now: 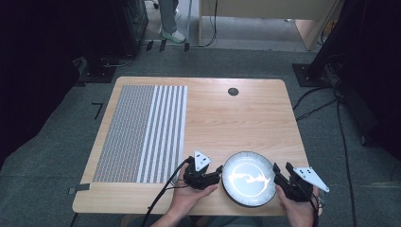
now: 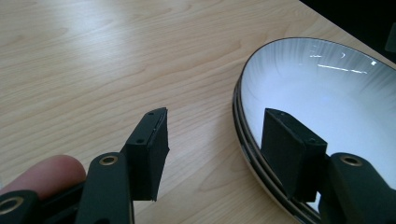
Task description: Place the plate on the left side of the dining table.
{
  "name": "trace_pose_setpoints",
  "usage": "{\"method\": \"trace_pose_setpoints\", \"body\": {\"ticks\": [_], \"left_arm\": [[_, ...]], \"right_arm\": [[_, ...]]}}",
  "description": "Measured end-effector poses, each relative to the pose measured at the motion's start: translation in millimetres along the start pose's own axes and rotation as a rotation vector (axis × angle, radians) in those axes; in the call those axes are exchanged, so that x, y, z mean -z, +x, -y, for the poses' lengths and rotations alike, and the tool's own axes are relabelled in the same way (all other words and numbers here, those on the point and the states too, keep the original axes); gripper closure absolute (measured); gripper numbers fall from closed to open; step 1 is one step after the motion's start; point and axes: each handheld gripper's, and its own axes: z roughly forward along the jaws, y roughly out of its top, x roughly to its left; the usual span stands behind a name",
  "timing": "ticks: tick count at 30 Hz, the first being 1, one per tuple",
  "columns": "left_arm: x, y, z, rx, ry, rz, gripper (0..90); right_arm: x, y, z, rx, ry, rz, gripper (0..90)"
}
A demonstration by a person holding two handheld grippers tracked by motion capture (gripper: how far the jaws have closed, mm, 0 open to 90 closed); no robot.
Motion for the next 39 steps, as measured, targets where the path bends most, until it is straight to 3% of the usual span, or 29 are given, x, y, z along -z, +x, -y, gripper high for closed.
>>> {"method": "trace_pose_setpoints", "body": {"ticks": [3, 5, 10, 14, 20, 30, 36, 39], "left_arm": [[-3.9, -4.0, 0.0, 0.008, 0.010, 0.009, 42.3], [-5.4, -6.1, 0.7, 0.006, 0.006, 0.008, 46.3], [-9.5, -9.2, 2.1, 0.007, 0.009, 0.003, 52.8], [-13.1, -12.6, 3.1, 0.006, 0.013, 0.007, 57.2], [-17.7, -17.0, 4.9, -0.008, 0.027, -0.003, 64.8], [-22.5, -24.5, 6.9, -0.036, 0.039, 0.004, 72.2], [-26.1, -25.9, 8.9, -0.044, 0.050, 0.003, 74.9], [-26.3, -25.5, 8.3, -0.042, 0.052, 0.006, 75.1]], "right_arm": [[0.8, 0.9, 0.2, -0.001, 0.002, -0.014, 56.3], [0.1, 1.0, 0.9, 0.006, 0.021, -0.049, 58.8], [0.5, 1.8, 1.4, -0.024, 0.040, -0.083, 66.8], [0.3, 4.2, 3.2, 0.000, 0.046, -0.093, 69.6], [-2.2, 1.0, 5.0, -0.027, 0.060, -0.141, 70.4], [-4.4, -2.2, 7.6, -0.044, 0.099, -0.137, 74.8], [-4.4, -6.0, 9.1, -0.073, 0.101, -0.138, 81.9], [-4.6, -7.2, 9.8, -0.113, 0.115, -0.133, 84.6]]}}
